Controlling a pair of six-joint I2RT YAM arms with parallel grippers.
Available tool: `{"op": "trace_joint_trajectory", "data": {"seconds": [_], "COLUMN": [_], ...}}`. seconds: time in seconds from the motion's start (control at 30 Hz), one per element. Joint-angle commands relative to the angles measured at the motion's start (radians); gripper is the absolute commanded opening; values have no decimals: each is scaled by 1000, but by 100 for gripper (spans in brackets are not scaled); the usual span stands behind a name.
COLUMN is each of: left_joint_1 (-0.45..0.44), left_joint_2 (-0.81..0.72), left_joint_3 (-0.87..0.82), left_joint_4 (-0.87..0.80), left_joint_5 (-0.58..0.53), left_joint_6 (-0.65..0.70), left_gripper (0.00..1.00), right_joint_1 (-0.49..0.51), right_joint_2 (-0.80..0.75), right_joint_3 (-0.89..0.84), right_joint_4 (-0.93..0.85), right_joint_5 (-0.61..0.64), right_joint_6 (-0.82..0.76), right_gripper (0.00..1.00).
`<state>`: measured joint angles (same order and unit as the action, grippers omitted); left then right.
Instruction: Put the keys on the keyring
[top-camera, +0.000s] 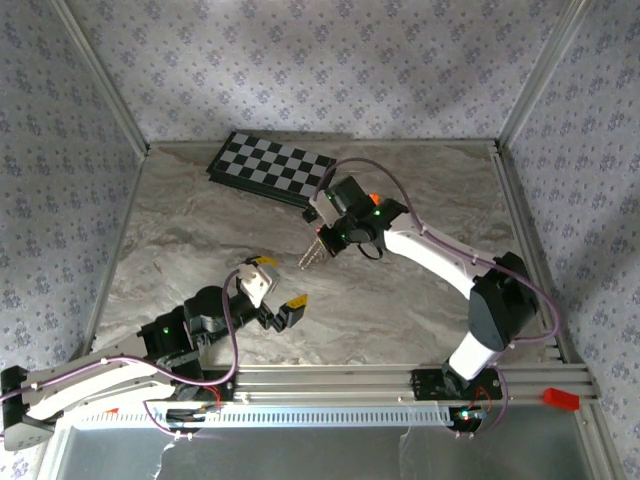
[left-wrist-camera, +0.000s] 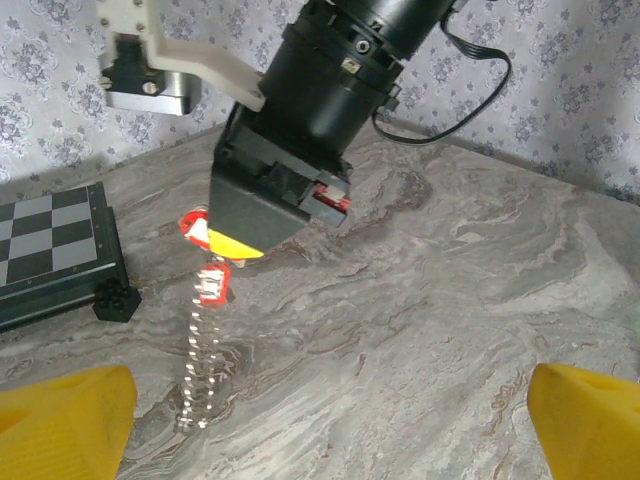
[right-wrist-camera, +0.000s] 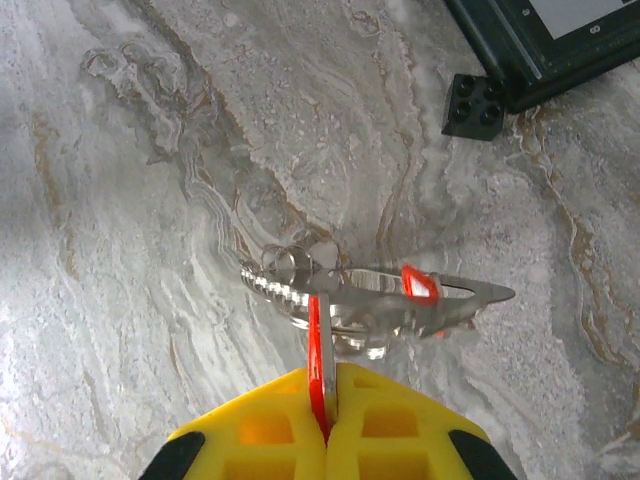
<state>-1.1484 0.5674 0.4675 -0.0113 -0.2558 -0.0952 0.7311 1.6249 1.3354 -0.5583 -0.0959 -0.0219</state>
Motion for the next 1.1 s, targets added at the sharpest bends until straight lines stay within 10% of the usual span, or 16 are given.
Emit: {"op": "trace_joint_trajectory", "data": {"seconds": [0.0,1.07], "left_joint_1": [-5,-5], "left_joint_2": [-17,25], "left_joint_3": [2,-24], "left_joint_4": [16,88], "left_joint_5": [-20,9], "left_joint_6": [12,-27], "left_gripper": [99,99], "right_joint_1": [-6,2], "right_joint_2": [-58,-230], "right_joint_3": [-42,-347], "right_joint_4": [-4,11], "right_joint_5": [-10,-36], "right_joint_6": [2,90], "right_gripper": [0,0]}}
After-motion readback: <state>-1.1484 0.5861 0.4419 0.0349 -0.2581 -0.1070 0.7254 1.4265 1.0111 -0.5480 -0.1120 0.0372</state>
